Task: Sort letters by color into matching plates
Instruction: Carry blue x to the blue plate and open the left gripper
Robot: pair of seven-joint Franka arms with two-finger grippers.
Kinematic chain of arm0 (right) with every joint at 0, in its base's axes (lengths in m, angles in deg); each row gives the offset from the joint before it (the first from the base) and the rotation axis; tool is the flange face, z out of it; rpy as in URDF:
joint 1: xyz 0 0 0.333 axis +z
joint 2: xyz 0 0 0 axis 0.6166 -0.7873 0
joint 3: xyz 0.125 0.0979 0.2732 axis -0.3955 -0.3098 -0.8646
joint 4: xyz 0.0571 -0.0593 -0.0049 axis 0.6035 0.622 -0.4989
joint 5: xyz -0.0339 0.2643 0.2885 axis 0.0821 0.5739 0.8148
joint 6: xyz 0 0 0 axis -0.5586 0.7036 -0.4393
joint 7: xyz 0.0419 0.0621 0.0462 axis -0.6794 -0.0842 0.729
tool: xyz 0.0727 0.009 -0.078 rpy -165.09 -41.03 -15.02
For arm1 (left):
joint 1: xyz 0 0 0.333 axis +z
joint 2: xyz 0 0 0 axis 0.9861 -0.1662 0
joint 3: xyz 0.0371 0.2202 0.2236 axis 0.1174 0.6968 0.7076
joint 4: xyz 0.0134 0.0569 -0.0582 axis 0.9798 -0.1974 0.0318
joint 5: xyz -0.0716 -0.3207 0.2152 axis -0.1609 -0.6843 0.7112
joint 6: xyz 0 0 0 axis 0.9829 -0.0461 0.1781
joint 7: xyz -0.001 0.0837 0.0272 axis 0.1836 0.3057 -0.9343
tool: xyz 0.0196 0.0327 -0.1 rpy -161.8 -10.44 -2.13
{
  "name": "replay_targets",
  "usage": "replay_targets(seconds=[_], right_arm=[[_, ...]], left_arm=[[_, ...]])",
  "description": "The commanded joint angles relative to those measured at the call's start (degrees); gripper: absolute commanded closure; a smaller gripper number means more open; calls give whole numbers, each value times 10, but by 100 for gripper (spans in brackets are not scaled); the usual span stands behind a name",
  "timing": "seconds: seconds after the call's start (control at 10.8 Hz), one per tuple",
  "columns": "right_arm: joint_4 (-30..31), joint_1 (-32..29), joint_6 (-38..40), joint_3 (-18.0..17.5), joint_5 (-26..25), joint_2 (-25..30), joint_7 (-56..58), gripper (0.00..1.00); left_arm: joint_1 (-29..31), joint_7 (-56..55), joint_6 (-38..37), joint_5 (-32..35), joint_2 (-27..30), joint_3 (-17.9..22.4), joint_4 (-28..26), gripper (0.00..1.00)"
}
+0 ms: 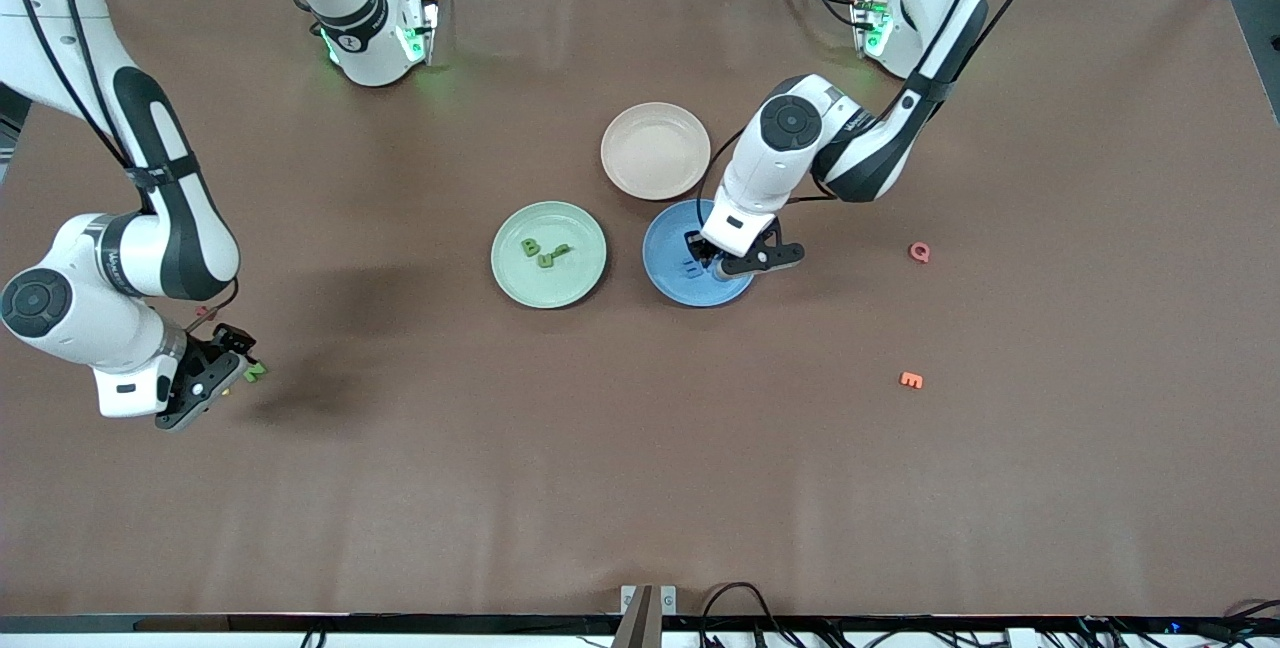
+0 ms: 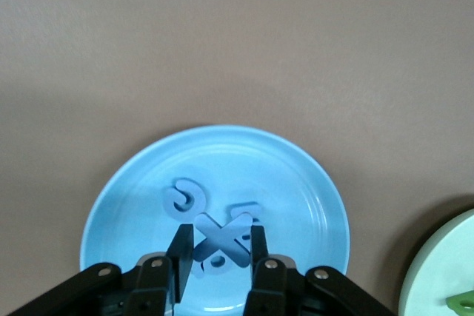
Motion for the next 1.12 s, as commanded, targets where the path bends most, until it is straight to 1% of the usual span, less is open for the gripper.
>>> replay_targets(seconds=[0.0,0.19,0.28,0.37,0.56,0.65,0.74,0.84,0.93,1.02], right_arm=[[3,-30,-41,-16,-12,-26,40,0],[4,-36,-48,-20,-12,-32,44,0],[4,-38,-49,-20,-12,-33,44,0],[5,-40,-50,-20,-11,-37,43,0],[24,-44,-89,-20,-10,-40,38,0],[40,-48,-112,-20,-10,-40,37,0],[44,-50,-114,-20,-10,-39,38,0],[47,-48,-114,-20,-9,-37,37,0],[54,-47,-114,-20,-9,-33,36,0],[60,-47,-115,-20,-9,-31,36,0]], left_arm=[[-24,-39,-10,-6,-12,10,15,1],[-21,-59,-17,-6,-11,11,26,0],[-19,-59,-41,-6,-9,12,39,0],[-17,-55,-70,4,-5,13,56,0],[7,-39,-147,44,5,13,104,0],[20,-22,-177,45,11,13,125,0],[29,-10,-204,47,25,12,136,0],[49,21,-234,48,42,7,142,0],[85,55,-248,48,61,-12,142,0],[123,62,-263,47,76,-40,143,0]])
